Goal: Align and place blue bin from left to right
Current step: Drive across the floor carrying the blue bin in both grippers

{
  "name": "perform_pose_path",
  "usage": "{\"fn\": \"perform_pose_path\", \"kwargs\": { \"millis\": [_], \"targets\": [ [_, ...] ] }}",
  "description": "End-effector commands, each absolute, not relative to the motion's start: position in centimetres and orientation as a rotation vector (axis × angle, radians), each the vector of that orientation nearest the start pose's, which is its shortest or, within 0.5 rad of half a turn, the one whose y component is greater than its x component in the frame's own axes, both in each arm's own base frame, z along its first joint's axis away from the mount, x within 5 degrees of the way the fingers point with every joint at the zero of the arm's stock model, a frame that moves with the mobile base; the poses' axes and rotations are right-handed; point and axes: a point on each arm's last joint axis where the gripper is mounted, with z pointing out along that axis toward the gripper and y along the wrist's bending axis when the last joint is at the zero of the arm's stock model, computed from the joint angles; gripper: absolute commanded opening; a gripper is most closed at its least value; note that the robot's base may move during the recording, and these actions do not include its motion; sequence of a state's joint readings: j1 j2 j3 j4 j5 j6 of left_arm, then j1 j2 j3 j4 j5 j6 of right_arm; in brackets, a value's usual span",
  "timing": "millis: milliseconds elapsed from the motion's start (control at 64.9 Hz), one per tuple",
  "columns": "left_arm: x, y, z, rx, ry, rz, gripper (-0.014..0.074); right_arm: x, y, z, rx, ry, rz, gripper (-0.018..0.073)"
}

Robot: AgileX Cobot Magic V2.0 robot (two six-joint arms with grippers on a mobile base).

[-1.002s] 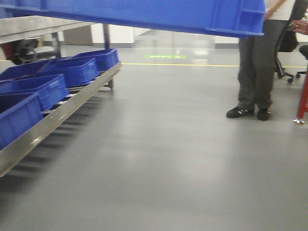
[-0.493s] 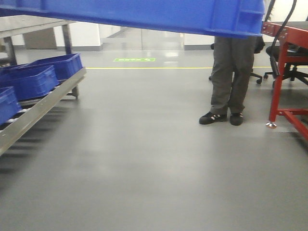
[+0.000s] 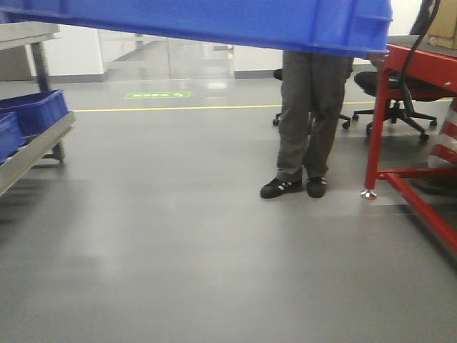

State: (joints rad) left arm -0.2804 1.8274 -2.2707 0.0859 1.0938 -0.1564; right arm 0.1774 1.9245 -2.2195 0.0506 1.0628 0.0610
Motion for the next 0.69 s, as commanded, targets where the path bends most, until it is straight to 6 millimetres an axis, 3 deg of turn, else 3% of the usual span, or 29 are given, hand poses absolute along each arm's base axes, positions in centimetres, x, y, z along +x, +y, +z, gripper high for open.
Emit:
{"fn": "perform_pose_path", "kwargs": {
  "millis": [0,678],
  "targets": [
    [36.11,-11.31,50.9,0.163,2.01,-0.295,-0.0111,42.25,8.4,44.79,-0.092,2.124,0.249,-0.0068],
    [36.11,-11.31,50.9,0.163,2.01,-0.295,-0.0111,42.26,8.4,44.8,-0.091,2.122,0.249,-0.0068]
  ]
}}
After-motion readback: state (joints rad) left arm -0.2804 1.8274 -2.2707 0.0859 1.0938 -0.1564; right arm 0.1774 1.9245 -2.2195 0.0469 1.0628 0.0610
